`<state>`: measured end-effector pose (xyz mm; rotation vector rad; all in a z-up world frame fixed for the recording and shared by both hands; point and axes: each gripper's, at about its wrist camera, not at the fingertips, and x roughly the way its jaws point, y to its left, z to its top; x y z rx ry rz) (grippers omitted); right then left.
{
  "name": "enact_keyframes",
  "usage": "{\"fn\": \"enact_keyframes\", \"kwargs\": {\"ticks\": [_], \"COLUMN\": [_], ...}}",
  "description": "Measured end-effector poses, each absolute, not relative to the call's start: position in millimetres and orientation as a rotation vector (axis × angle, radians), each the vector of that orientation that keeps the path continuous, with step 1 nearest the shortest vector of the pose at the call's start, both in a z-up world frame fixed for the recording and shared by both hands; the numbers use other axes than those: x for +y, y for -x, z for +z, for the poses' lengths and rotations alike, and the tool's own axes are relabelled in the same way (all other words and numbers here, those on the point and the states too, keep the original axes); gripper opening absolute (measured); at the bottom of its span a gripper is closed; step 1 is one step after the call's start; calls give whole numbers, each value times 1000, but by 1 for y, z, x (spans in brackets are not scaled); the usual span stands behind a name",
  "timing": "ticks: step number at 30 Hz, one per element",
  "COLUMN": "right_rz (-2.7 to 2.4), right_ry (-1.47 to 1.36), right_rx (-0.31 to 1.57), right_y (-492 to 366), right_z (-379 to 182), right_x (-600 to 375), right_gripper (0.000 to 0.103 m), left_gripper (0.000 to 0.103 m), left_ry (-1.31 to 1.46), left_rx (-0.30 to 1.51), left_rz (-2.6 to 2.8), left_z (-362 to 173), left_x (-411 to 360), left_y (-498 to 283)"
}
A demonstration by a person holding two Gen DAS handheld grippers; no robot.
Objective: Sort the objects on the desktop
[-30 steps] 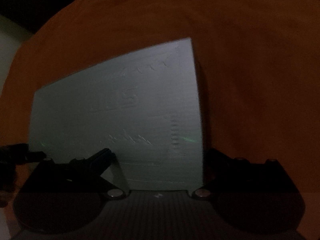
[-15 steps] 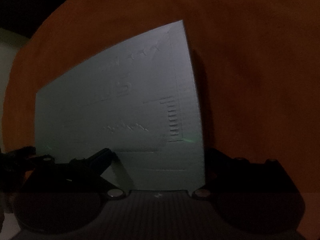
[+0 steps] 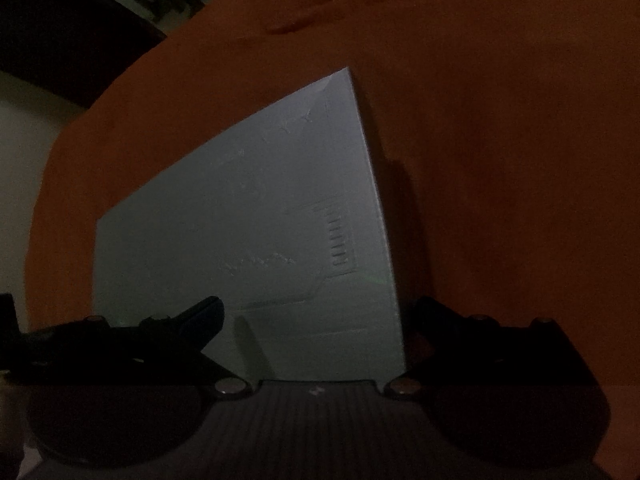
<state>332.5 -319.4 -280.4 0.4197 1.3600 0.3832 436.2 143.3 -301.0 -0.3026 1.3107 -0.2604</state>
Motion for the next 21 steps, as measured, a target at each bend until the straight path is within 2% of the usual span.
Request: {"fn": "enact_keyframes", "kwargs": {"ticks": [21], "right_rz": [391], "right_ry": [-393], "right_rx": [1286], "right_y": [-298], "right_z": [-252], "right_x": [-292], "right_gripper": [103], "left_gripper": [103], "left_ry": [311], "left_rx": [1236], "left_rz": [-256], "left_z": [-236], "left_x": [165], "left_y": [-394]}}
